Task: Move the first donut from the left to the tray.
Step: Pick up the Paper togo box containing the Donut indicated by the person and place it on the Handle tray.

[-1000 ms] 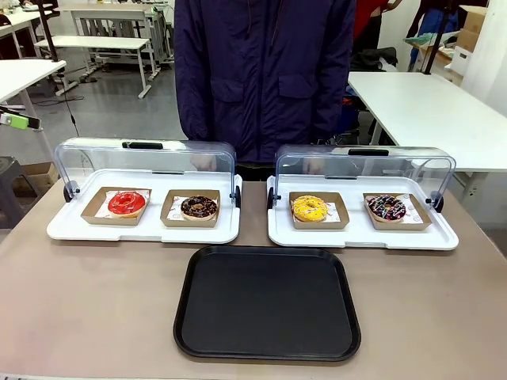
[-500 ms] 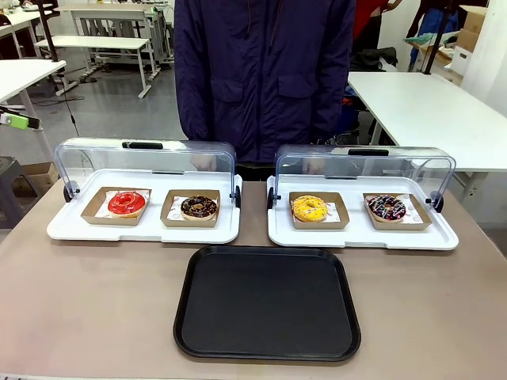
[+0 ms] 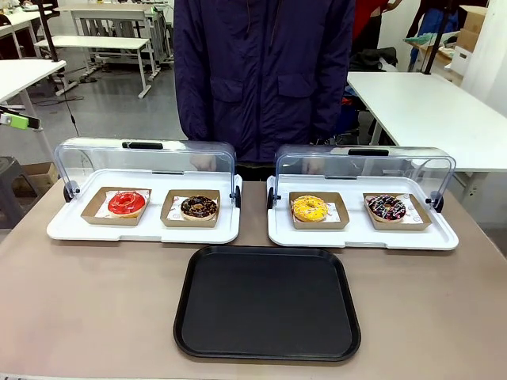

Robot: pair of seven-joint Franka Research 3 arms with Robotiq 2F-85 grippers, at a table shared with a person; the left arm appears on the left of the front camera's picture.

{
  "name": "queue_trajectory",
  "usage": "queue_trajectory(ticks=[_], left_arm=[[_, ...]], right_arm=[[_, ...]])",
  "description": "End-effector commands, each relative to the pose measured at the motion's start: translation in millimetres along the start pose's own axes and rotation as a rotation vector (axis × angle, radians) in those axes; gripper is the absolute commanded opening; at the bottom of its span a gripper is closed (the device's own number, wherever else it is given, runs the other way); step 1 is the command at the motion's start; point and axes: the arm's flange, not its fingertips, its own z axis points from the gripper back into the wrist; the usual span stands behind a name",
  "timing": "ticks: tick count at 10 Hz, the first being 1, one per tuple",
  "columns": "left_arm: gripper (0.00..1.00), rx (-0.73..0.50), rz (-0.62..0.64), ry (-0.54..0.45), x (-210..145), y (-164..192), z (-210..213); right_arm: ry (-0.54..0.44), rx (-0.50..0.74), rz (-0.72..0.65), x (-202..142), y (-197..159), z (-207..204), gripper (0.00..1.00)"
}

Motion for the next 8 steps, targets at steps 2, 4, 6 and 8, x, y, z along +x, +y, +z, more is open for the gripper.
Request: queue_trajectory(ticks=[2, 4, 6, 8], left_arm=[[1.00, 0.007, 0.005, 0.013, 0.3, -4.6, -1.2], [1.00, 0.007, 0.005, 0.013, 0.3, -4.6, -1.2], [1.00, 0.007, 0.005, 0.013, 0.3, -4.6, -1.2], [1.00, 0.007, 0.005, 0.013, 0.3, -4.6, -1.2]], right_arm=[[-0.032, -0.001, 0.020, -1.6, 0.2, -3.6, 1.00], [-0.032, -0.001, 0.020, -1.6, 0.2, -3.6, 1.00], [-0.032, -0.001, 0.020, -1.6, 0.2, -3.6, 1.00], [-0.032, -0.001, 0.020, -1.6, 0.2, -3.6, 1.00]])
